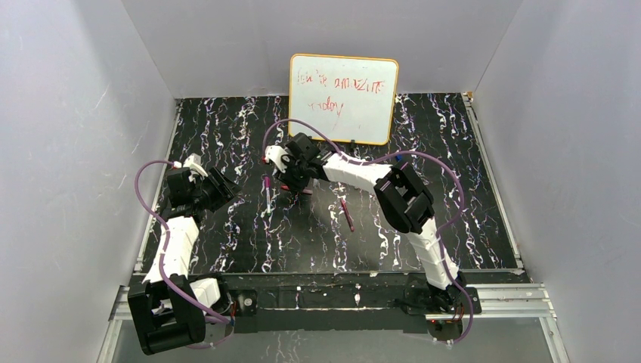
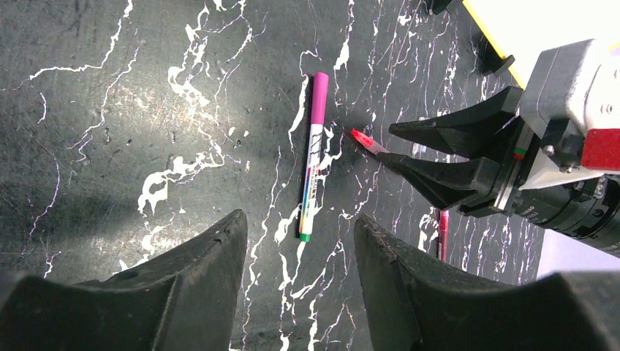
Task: Insert the pens into the pen caps
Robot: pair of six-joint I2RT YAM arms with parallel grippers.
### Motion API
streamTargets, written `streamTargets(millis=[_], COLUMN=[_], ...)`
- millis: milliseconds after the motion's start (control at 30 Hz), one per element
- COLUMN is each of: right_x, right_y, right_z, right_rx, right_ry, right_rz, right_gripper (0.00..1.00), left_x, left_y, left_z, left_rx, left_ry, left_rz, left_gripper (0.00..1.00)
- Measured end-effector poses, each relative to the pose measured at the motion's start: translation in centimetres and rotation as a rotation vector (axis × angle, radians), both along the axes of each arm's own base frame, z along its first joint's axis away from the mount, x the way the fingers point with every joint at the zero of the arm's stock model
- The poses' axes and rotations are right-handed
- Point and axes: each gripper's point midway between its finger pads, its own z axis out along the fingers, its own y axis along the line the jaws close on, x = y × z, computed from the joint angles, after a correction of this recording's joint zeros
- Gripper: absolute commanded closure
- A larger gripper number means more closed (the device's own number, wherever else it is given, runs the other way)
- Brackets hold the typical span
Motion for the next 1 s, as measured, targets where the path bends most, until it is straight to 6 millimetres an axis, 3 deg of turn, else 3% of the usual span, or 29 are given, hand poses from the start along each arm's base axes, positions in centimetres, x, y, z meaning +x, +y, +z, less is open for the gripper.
streamTargets(millis=[400,1000], right_x=[-2.0,-1.8], right_y=[1.1,1.0], right_z=[-0.6,-1.3], right_rx=[-0.018,-0.011], right_ry=[-0.002,-0.006], right_rz=[0.026,-0.016], right_gripper=[0.66,0.8], left_x=[0.0,0.0], left_y=[0.0,0.0], left_z=[0.0,0.0], left_rx=[0.0,0.0], left_ry=[0.0,0.0], left_rz=[0.0,-0.001], left_gripper=[0.47,0.47])
